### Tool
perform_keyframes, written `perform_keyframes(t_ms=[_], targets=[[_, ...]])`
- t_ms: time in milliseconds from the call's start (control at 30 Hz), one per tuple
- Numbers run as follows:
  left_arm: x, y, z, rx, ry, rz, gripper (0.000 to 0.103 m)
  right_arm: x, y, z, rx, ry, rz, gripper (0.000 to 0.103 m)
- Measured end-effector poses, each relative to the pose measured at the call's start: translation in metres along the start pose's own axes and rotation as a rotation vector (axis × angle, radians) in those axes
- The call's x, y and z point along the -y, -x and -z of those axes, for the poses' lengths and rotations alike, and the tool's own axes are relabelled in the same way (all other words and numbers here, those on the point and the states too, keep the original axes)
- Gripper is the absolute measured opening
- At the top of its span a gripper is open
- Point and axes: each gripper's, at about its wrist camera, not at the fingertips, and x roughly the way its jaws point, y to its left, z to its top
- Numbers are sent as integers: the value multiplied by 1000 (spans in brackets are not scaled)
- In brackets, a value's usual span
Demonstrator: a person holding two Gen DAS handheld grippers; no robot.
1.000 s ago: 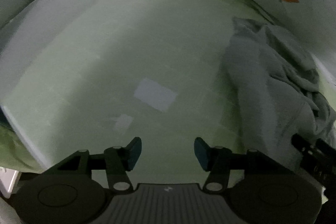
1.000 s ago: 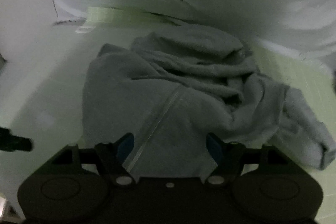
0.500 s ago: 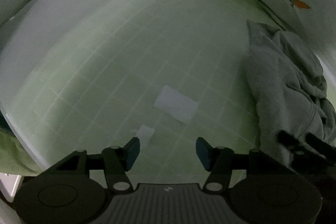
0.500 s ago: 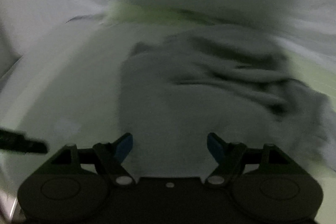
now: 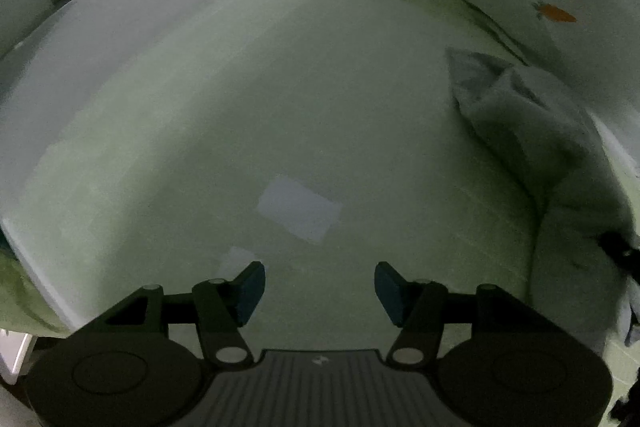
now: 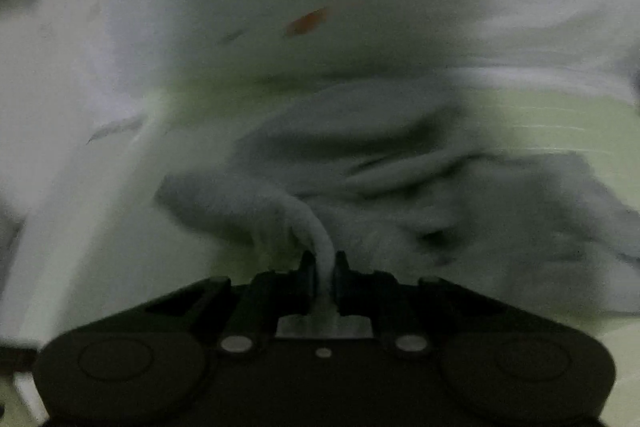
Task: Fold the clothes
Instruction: 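Grasp a sleeve with the right tool and spread it across the mat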
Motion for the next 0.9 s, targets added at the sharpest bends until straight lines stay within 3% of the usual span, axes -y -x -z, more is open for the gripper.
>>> perform_keyframes(t_ms=[133, 200, 333, 667, 800, 900], targets=[[33, -3, 6, 6, -43, 21, 62, 80, -15, -2, -32, -185, 70, 15], [54, -4, 9, 10, -75, 36, 62, 108, -21, 4, -50, -275, 66, 24], [95, -10, 13, 18, -142, 71, 62, 151, -32, 11, -74, -394, 32, 23], [208, -47, -1, -24, -307, 219, 62, 174, -53, 0, -145, -347, -109, 25], [245, -57, -5, -52, -372, 296, 62, 177, -55, -2, -153, -331, -128, 25], [263, -64, -2, -73, -432, 308, 57, 178, -56, -2, -143, -324, -128, 25]])
